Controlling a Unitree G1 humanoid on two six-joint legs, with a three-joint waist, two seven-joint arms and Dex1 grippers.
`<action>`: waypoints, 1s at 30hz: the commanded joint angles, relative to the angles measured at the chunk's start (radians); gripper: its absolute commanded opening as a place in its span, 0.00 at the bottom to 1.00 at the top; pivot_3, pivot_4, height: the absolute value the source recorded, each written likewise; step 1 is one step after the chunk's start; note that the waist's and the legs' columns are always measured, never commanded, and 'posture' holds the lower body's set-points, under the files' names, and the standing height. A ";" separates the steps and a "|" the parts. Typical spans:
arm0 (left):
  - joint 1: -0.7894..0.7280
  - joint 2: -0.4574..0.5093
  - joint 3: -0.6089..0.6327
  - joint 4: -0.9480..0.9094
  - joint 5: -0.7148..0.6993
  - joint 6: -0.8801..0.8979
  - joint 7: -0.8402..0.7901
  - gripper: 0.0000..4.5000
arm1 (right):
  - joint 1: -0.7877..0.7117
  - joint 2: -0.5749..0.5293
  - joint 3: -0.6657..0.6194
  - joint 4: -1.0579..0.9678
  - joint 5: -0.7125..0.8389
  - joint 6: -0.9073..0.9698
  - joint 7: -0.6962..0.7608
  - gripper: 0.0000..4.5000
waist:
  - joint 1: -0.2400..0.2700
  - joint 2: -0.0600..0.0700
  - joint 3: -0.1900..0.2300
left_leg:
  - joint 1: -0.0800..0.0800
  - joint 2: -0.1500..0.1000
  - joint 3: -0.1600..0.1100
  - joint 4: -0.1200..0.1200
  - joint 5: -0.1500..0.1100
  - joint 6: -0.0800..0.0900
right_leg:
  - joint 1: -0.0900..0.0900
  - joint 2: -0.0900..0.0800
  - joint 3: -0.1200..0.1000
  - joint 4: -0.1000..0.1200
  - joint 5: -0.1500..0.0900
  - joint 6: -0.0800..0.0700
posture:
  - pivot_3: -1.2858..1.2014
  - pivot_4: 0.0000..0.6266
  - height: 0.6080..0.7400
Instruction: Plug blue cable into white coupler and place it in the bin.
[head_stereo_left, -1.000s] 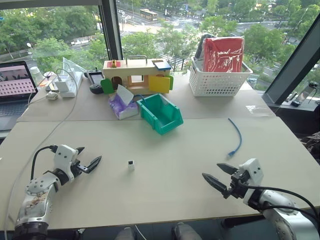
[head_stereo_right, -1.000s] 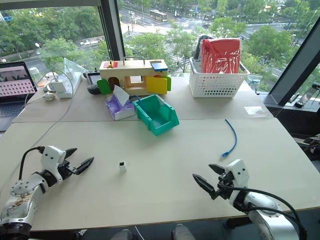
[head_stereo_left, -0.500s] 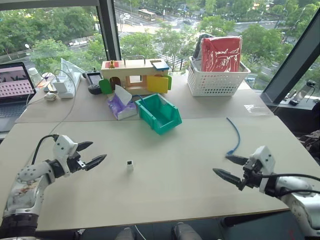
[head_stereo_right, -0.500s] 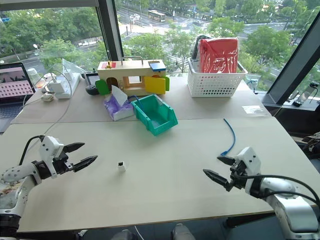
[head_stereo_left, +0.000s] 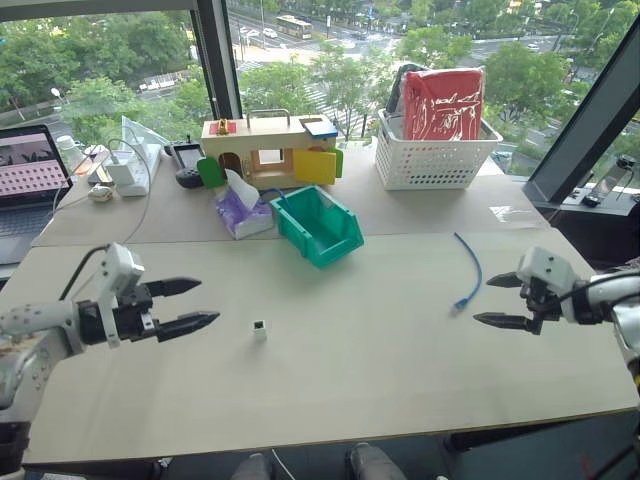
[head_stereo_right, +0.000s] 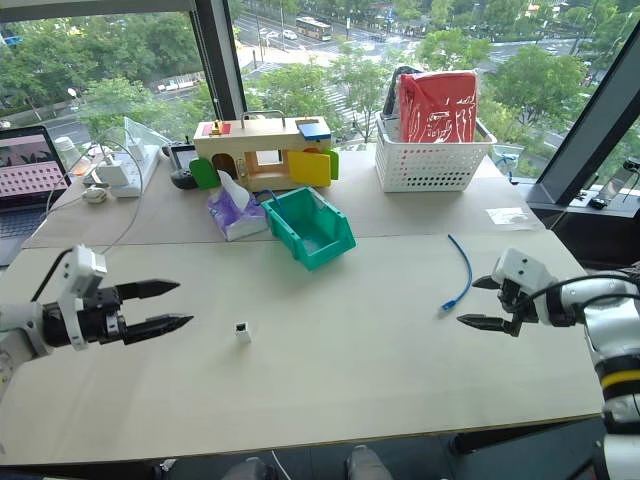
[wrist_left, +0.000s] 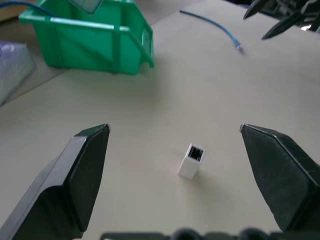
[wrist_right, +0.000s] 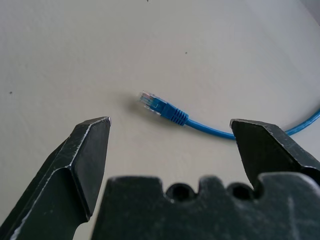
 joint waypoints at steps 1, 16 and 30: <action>-0.060 0.002 0.086 -0.082 -0.163 0.113 0.049 1.00 | -0.087 0.022 0.027 0.162 -0.054 -0.073 0.041 0.99 | 0.000 0.000 0.000 | -0.001 0.000 0.000 0.000 0.000 0.000 | -0.001 0.000 0.000 0.001 0.000 -0.001 | 0.52 0.24 0.81; -0.044 0.019 0.120 -0.204 -0.272 0.209 0.108 1.00 | -0.221 0.120 0.040 0.422 -0.137 -0.089 -0.016 0.68 | -0.014 0.002 0.002 | -0.001 -0.004 -0.001 0.001 0.000 0.000 | -0.001 -0.003 0.000 0.005 0.002 -0.005 | 0.52 0.24 0.81; -0.191 0.093 -0.119 -0.195 -0.124 0.177 0.072 1.00 | -0.087 0.191 0.045 -0.058 -0.044 0.075 0.087 0.00 | -0.024 0.003 0.002 | -0.001 -0.003 -0.004 0.001 0.000 0.000 | -0.001 -0.001 0.000 0.007 0.002 -0.005 | 0.52 0.24 0.81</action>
